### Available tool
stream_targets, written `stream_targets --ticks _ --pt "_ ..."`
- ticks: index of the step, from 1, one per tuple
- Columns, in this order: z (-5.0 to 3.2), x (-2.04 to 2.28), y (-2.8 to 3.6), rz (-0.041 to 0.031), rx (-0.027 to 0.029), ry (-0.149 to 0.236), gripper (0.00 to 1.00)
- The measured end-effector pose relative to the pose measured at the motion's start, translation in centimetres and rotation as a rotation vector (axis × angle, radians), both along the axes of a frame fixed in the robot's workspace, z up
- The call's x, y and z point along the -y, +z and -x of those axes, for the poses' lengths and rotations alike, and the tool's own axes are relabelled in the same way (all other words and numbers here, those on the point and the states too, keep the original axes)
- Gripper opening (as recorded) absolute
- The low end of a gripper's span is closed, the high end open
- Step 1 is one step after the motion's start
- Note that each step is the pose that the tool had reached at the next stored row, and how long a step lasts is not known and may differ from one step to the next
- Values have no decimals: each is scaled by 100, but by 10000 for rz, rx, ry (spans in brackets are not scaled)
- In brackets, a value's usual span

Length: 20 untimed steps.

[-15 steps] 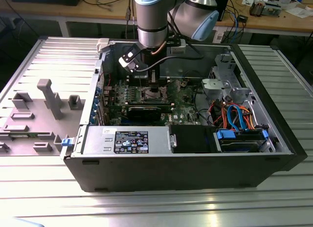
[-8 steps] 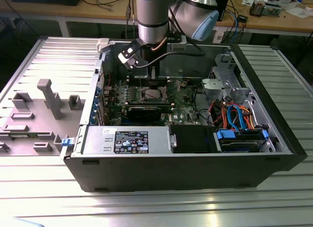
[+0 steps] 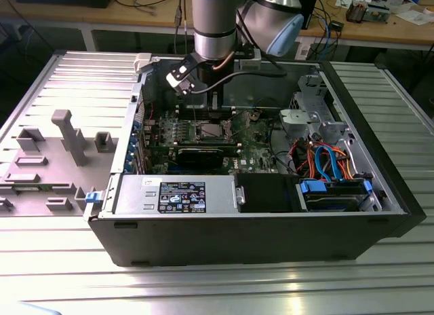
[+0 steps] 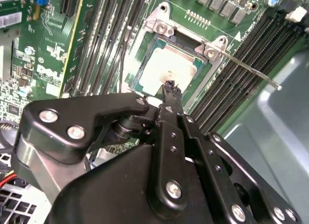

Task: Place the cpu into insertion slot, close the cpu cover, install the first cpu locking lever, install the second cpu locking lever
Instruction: 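Close the cpu cover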

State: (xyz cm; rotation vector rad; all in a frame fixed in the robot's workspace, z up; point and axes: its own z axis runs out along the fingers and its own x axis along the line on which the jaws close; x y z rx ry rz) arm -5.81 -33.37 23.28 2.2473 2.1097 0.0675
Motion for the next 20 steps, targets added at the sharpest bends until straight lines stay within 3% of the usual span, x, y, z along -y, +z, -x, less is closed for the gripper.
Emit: stream_targets --ticks 3,7,17,20 --pt "0 0 122 -2 -92 -1 11" --pt "0 0 123 0 -127 0 11" --pt "0 0 123 0 -134 0 11" --pt "0 0 158 1 -135 0 11"
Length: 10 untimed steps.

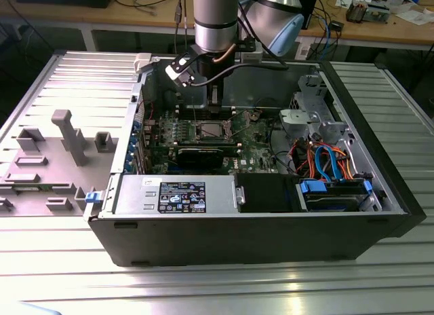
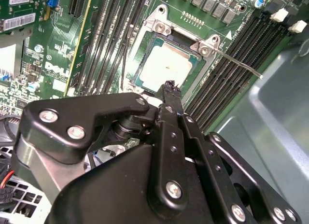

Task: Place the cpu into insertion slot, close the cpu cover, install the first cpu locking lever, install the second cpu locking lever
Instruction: 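Close the cpu cover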

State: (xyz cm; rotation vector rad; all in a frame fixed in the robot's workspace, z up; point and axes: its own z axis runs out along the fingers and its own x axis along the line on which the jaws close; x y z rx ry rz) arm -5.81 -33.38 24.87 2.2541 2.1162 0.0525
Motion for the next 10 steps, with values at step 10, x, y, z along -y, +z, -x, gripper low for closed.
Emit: stream_targets --ticks 10 --pt "-163 0 70 -3 -21 0 11"
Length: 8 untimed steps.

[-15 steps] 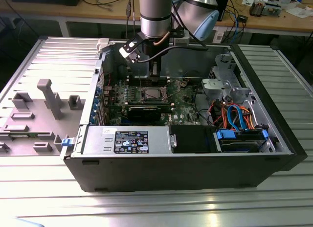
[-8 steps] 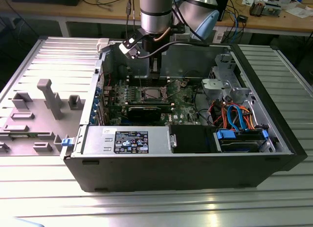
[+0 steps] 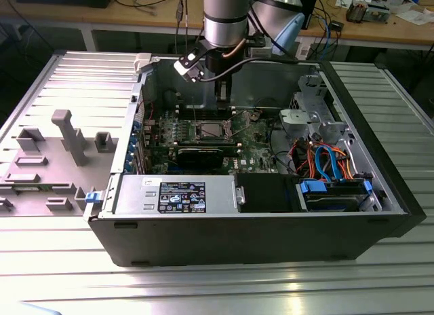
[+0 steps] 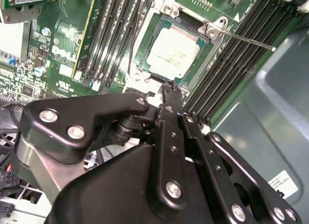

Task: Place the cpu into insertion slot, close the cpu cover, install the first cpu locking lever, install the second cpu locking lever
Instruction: 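Close the cpu cover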

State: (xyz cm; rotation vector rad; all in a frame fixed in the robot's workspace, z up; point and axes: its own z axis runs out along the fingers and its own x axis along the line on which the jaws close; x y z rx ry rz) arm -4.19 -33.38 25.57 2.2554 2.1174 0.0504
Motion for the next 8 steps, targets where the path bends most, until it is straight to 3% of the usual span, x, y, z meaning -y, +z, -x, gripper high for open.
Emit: stream_targets --ticks 8 --pt "-20 0 0 0 0 0 11"
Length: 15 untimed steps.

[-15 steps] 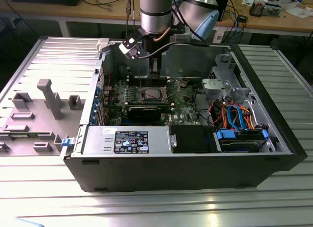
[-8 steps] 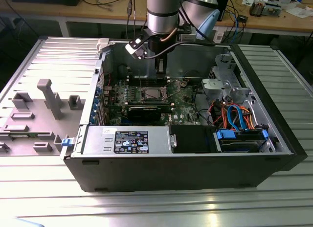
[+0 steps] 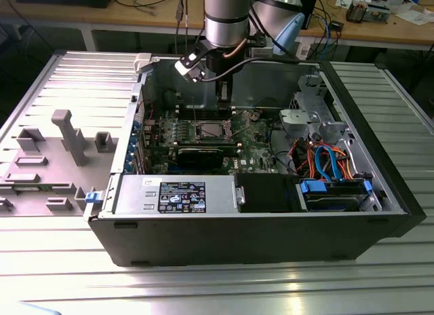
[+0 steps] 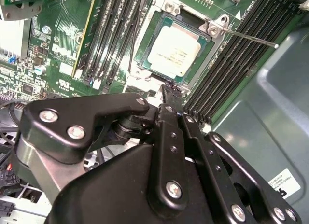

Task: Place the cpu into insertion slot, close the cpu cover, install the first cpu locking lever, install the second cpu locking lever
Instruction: 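Close the cpu cover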

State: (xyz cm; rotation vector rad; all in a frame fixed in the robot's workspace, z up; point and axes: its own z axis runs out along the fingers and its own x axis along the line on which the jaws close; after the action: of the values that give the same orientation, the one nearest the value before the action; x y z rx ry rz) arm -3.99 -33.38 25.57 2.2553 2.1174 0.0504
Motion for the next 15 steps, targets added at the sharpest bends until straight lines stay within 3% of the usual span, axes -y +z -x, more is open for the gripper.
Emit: stream_targets --ticks 15 --pt "-41 0 0 0 0 0 11"
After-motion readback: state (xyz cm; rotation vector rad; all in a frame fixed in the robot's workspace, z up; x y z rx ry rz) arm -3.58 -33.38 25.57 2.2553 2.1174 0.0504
